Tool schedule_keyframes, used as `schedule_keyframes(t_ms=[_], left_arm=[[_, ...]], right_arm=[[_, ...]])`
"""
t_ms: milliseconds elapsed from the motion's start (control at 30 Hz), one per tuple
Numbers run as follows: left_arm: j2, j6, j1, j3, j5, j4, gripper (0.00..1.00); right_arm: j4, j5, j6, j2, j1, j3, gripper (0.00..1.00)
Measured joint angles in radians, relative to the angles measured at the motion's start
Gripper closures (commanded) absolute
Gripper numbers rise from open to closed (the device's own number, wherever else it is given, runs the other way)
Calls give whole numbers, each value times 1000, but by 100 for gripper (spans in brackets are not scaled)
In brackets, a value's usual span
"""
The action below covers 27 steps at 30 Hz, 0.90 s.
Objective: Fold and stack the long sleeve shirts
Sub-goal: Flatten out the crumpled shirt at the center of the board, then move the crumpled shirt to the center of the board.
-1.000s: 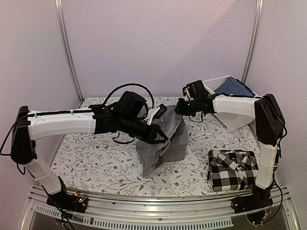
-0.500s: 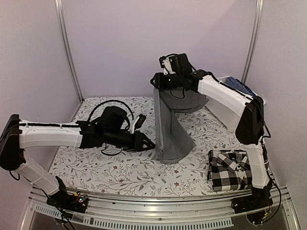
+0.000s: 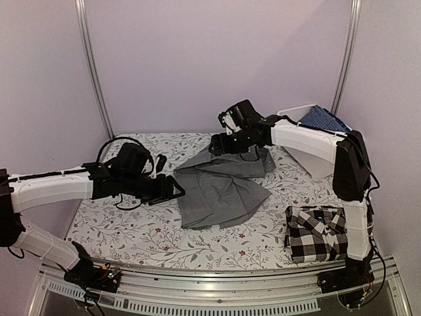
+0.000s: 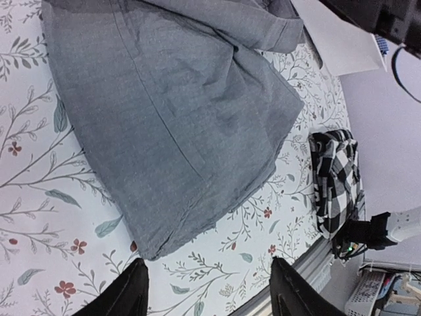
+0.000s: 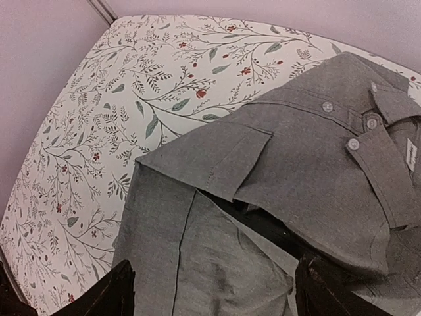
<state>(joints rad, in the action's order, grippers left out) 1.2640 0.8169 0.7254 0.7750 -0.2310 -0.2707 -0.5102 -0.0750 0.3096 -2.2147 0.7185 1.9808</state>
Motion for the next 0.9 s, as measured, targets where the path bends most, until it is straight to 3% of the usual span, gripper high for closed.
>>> schedule_keyframes(t_ms=[267,500,767,900], left_arm=[[324,-137,-7,279,-22,1,40],[591,-206,33,458,-13,4,46],[792,-261,47,589,12,1,54],[832,-274,47,592,17,-8,57]], right_arm=[[122,90,36,344,-28,-526,24],[168,145,101,431,-40,-842,28],[213,242,133,448,-40,-940,31],[249,264,138,431,-51,-940,42]])
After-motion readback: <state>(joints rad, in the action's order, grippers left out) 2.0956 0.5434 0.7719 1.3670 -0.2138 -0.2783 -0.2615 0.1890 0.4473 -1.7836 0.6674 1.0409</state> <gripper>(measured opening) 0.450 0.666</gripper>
